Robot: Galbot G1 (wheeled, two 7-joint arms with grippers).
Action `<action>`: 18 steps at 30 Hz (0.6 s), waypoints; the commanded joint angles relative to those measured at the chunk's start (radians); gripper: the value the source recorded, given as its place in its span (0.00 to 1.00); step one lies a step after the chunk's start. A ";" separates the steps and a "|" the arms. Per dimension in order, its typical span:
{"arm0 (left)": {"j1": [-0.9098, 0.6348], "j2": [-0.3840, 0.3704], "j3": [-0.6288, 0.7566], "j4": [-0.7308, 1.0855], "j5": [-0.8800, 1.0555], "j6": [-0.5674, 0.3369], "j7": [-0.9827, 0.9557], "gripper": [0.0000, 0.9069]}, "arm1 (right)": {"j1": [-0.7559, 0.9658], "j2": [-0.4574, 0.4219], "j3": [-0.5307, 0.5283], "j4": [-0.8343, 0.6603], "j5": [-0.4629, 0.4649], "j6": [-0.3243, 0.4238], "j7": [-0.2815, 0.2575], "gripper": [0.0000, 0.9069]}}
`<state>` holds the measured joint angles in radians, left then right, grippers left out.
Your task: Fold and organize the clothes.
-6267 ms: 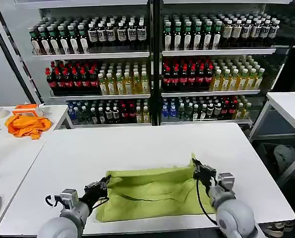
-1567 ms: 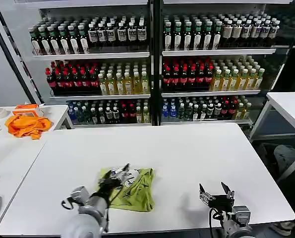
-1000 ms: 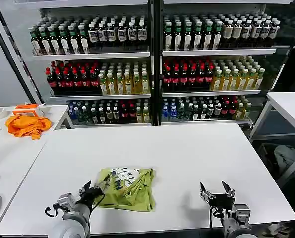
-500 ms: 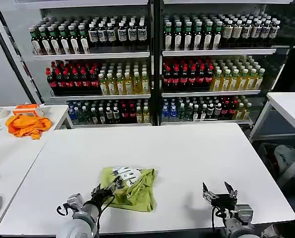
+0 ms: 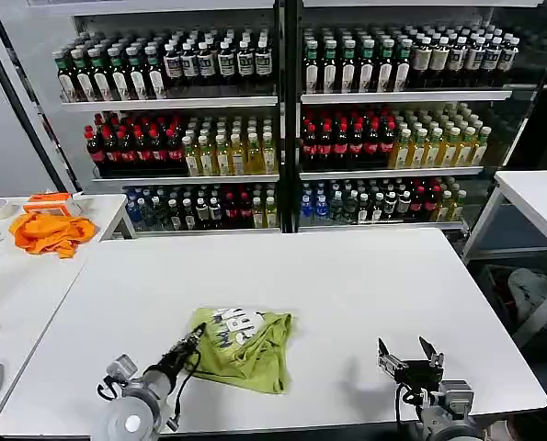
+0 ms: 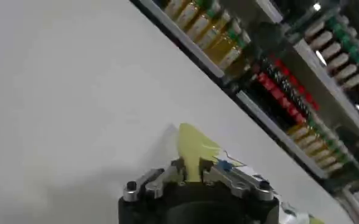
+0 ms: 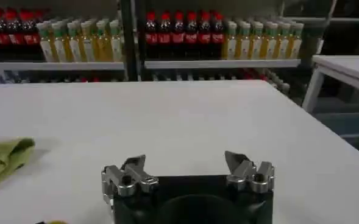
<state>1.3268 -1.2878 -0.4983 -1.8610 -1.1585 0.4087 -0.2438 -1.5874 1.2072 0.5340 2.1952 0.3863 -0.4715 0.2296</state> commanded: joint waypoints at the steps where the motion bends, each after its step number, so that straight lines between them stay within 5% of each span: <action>1: -0.007 -0.013 -0.061 0.032 -0.218 0.001 0.010 0.11 | -0.005 0.001 0.001 0.009 0.000 -0.001 0.001 1.00; 11: 0.036 0.002 -0.224 -0.062 -0.327 0.005 -0.019 0.10 | -0.013 -0.010 0.015 0.034 0.012 -0.004 0.003 1.00; 18: 0.082 0.271 -0.564 -0.172 -0.306 0.037 -0.043 0.09 | -0.001 -0.020 0.019 0.043 0.031 -0.003 0.003 1.00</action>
<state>1.3686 -1.2645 -0.6878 -1.9196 -1.4053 0.4162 -0.2644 -1.5913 1.1883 0.5536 2.2331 0.4098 -0.4751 0.2325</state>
